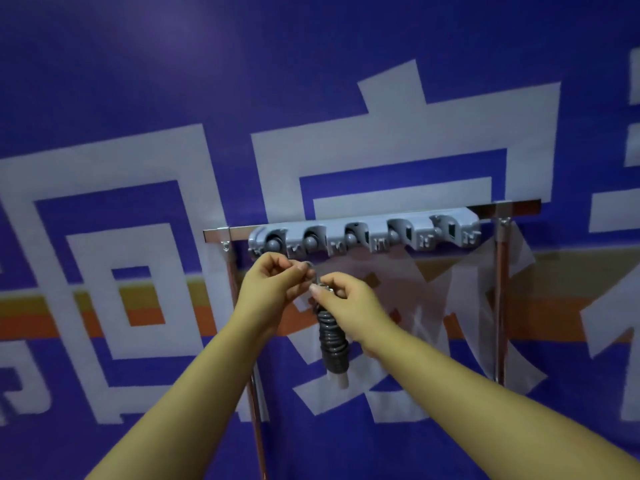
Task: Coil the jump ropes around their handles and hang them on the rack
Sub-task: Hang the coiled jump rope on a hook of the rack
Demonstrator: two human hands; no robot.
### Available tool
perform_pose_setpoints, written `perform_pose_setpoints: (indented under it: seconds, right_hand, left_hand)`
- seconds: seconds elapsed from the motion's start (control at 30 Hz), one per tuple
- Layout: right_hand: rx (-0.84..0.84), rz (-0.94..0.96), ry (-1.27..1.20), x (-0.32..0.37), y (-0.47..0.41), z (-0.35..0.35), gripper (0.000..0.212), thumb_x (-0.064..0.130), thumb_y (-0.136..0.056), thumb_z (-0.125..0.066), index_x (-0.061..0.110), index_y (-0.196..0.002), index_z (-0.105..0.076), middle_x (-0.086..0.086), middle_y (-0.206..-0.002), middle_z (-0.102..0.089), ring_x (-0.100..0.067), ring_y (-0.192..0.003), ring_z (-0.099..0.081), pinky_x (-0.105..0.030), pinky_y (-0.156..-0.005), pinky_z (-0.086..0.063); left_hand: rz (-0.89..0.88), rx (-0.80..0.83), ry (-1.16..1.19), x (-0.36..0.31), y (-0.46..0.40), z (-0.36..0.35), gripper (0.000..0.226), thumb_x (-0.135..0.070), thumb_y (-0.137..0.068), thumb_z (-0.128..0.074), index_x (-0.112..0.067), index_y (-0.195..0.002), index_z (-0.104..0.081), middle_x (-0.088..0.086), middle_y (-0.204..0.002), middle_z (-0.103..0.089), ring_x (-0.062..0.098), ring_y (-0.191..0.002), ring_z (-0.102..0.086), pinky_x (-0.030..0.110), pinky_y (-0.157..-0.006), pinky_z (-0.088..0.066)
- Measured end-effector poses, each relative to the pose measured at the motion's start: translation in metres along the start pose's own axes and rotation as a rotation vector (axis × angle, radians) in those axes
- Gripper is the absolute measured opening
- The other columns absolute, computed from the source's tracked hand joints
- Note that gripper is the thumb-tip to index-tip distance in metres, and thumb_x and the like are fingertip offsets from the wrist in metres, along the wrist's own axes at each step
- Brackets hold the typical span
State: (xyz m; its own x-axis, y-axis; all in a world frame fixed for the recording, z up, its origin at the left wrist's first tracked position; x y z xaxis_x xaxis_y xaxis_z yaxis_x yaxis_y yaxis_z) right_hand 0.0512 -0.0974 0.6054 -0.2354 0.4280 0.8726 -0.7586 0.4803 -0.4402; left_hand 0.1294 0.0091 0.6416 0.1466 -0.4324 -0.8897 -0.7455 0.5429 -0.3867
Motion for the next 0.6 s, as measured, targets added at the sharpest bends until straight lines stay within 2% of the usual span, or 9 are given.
perform_pose_setpoints:
  seconds: [0.07,0.13,0.23,0.33,0.47,0.53,0.6]
  right_hand:
    - [-0.006,-0.004,0.021,0.002,-0.020,-0.013,0.018,0.029,-0.088,-0.065,0.013,-0.098,-0.066,-0.006,-0.091,-0.069,-0.021,-0.085,-0.064,-0.042,-0.082,-0.053]
    - [-0.009,-0.006,0.050,0.005,-0.038,-0.020,0.019,0.027,-0.091,-0.063,0.012,-0.103,-0.064,-0.004,-0.097,-0.067,-0.019,-0.088,-0.062,-0.035,-0.082,-0.051]
    - [-0.017,-0.031,0.082,0.009,-0.060,-0.028,0.023,0.027,-0.093,-0.060,0.012,-0.110,-0.062,0.001,-0.095,-0.059,-0.014,-0.089,-0.056,-0.028,-0.078,-0.045]
    - [-0.014,-0.030,0.124,0.005,-0.078,-0.034,0.020,0.027,-0.093,-0.059,0.010,-0.102,-0.064,0.000,-0.090,-0.062,-0.013,-0.084,-0.057,-0.026,-0.071,-0.044]
    - [-0.029,-0.032,0.156,-0.010,-0.094,-0.039,0.022,0.026,-0.092,-0.060,0.006,-0.097,-0.065,-0.007,-0.089,-0.067,-0.013,-0.077,-0.058,-0.020,-0.061,-0.042]
    - [-0.032,-0.039,0.167,-0.019,-0.098,-0.040,0.023,0.027,-0.092,-0.060,0.005,-0.098,-0.065,-0.008,-0.091,-0.067,-0.012,-0.075,-0.057,-0.017,-0.058,-0.040]
    - [-0.031,-0.039,0.172,-0.028,-0.101,-0.041,0.023,0.028,-0.092,-0.061,0.007,-0.098,-0.064,-0.007,-0.092,-0.066,-0.014,-0.078,-0.058,-0.017,-0.057,-0.040]
  left_hand:
    - [-0.013,-0.066,-0.071,-0.001,-0.016,0.011,0.018,0.005,-0.088,-0.058,-0.010,-0.082,-0.049,0.011,-0.079,-0.060,0.012,-0.063,-0.066,0.020,-0.057,-0.054]
    - [-0.029,-0.109,-0.167,-0.003,-0.032,0.020,0.012,0.000,-0.088,-0.061,-0.010,-0.086,-0.055,0.011,-0.082,-0.062,0.011,-0.065,-0.065,0.018,-0.055,-0.051]
    - [-0.047,-0.122,-0.314,-0.006,-0.055,0.026,0.012,-0.003,-0.089,-0.061,-0.014,-0.092,-0.062,0.010,-0.091,-0.068,0.018,-0.078,-0.065,0.024,-0.060,-0.051]
    - [-0.049,-0.131,-0.392,-0.001,-0.071,0.032,0.018,0.000,-0.088,-0.060,-0.016,-0.096,-0.064,0.009,-0.096,-0.068,0.019,-0.081,-0.065,0.026,-0.066,-0.053]
    - [-0.021,-0.095,-0.478,0.012,-0.082,0.038,0.030,0.003,-0.087,-0.060,-0.012,-0.112,-0.064,0.005,-0.097,-0.067,0.012,-0.080,-0.064,0.016,-0.061,-0.051]
    - [-0.025,-0.079,-0.523,0.017,-0.086,0.039,0.029,0.003,-0.088,-0.059,-0.011,-0.112,-0.065,0.002,-0.096,-0.067,0.007,-0.080,-0.063,0.009,-0.058,-0.050]
    - [-0.035,-0.069,-0.544,0.021,-0.089,0.039,0.028,0.004,-0.088,-0.058,-0.010,-0.111,-0.065,0.002,-0.096,-0.068,0.007,-0.080,-0.063,0.010,-0.060,-0.051]
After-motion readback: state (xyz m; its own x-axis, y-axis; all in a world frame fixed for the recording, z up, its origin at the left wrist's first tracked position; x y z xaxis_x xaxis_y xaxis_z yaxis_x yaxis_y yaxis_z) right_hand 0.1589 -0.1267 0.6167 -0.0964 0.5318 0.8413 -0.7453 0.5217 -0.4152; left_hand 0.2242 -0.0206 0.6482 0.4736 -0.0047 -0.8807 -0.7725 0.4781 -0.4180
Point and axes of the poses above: each hand's wrist, its own y-axis away from the middle knuckle, its own z-axis out of the back of the hand, x = y × z, the point moved 1 cm from there along -y, towards the middle knuckle
